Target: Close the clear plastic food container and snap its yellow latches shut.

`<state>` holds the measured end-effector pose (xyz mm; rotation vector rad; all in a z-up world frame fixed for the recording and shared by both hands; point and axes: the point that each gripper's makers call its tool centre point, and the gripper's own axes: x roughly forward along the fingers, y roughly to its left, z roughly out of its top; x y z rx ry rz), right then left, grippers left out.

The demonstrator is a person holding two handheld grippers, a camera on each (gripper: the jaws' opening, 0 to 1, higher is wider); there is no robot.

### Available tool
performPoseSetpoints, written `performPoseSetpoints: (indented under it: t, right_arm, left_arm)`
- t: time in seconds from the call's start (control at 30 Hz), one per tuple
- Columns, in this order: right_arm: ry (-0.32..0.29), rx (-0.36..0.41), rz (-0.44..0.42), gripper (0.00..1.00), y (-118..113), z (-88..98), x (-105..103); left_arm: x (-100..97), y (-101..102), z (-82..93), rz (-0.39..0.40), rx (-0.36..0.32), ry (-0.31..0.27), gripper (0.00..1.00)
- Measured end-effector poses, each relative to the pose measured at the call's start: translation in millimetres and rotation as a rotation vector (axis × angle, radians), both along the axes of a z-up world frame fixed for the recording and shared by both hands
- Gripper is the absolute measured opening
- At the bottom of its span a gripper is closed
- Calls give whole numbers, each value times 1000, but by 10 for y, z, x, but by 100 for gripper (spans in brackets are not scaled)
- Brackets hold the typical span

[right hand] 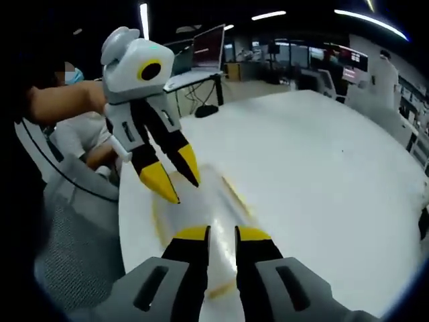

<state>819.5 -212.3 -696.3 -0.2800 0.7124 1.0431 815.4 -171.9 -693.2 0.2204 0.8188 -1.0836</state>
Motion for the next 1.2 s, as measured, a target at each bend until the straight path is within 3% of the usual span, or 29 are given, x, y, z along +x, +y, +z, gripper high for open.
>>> performPoseSetpoints:
  t: [0.47,0.7,1.2]
  right_arm:
    - [-48,-37,133,16,226,-33,56]
    - [-54,-54,175,22,253,-41,100]
    - [12,-62,241,33,281,-83,237]
  left_arm:
    - [-205,-135,-62,-153,36,-33,14]
    - [-308,-148,-87,-189,52,-56,16]
    - [-501,-127,-144,-253,81,-153,26]
